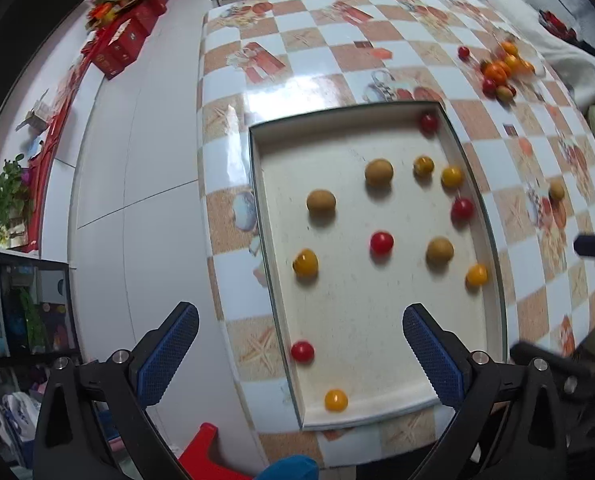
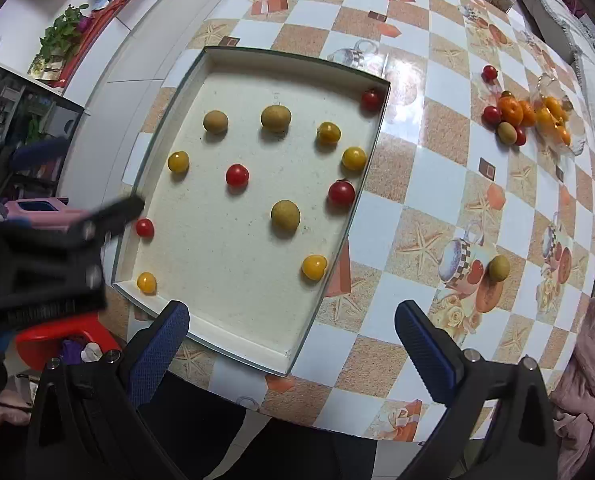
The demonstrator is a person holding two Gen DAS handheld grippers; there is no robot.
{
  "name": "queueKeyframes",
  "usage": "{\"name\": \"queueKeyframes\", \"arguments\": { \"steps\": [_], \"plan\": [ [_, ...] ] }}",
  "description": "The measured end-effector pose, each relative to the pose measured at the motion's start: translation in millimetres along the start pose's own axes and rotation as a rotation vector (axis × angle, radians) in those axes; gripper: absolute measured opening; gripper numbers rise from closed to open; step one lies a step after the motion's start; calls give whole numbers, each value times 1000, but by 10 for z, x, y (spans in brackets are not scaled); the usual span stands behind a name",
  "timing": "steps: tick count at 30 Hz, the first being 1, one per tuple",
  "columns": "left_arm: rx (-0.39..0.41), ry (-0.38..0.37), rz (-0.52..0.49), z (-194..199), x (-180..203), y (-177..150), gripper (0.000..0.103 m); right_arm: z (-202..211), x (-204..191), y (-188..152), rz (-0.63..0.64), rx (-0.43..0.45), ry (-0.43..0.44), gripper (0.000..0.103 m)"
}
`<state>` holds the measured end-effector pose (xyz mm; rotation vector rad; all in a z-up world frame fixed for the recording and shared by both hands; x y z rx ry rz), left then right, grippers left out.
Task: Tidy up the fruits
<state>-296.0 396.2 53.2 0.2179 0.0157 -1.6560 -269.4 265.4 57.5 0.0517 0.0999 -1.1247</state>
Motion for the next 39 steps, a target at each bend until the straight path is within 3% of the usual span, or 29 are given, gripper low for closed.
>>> {"name": "queueKeyframes", "arguments": {
  "steps": [5, 39],
  "plan": [
    [-9, -29, -4, 75, 45, -106, 103, -1, -32, 40, 0, 10, -30, 103],
    [4, 27, -46, 206, 22, -180, 103, 96, -25, 156, -44, 46, -12, 103]
  ]
}}
Point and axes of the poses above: each gripper's, at about its wrist camera, not at the fingertips, and z roughly against the way its jaws point, x to its right, y to its top, the point moved 6 cm from there along -z, roughly the way its jaws point, and after that the axes turned 15 degrees about -z, right-handed, at the moved point
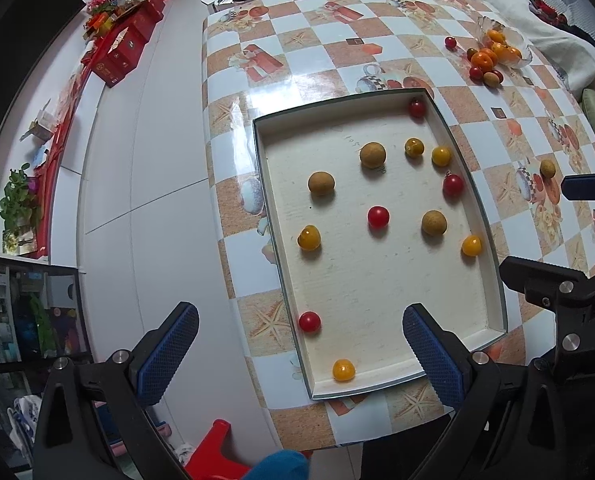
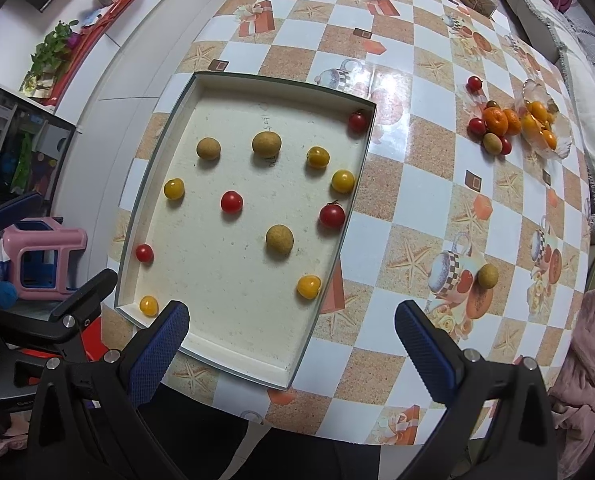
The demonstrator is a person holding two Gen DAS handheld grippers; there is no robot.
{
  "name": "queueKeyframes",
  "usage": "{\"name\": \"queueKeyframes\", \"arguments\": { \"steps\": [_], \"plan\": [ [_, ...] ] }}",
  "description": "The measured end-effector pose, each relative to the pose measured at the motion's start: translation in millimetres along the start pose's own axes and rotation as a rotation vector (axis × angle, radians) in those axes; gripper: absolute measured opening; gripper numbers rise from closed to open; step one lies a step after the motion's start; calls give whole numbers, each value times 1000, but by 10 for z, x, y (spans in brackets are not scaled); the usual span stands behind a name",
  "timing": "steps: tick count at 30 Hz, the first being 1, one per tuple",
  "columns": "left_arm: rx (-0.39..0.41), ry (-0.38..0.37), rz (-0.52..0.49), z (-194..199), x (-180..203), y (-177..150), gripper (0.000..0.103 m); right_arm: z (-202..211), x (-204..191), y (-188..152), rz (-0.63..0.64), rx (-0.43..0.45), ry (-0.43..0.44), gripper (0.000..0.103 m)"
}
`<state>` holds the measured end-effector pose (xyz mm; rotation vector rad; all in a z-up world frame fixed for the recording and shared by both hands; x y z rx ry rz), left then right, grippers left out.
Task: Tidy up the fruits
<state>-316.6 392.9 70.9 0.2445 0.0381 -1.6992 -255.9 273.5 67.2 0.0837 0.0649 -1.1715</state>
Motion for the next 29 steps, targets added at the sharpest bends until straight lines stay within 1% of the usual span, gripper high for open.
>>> {"name": "queueKeyframes", "arguments": {
  "steps": [7, 23, 25, 27, 29],
  "plan": [
    [-3, -8, -22, -10, 41, 22, 103, -10, -2, 37, 6, 7, -12, 103],
    [-18, -51, -8, -68, 81, -30, 103, -24, -33, 43, 24, 17, -29, 103],
    [1, -64, -1, -46, 78, -29, 103, -25, -35, 44, 24, 17, -28, 103],
    [19, -61, 2, -10, 68, -22, 103, -23, -34, 44, 24, 17, -28, 103],
    [22, -60, 0, -7, 74, -15, 103, -24, -33, 46, 24, 16, -28, 103]
  ]
}}
Point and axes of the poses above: each gripper's, at about its wrist camera, not at the fingertips, and z roughly against the way its jaws point, x to its right, y to its top, the point moved 6 cm from there along -z, roughly the way its jaws point, and after that the axes turned 15 degrees about -z, right-handed, at the moved point
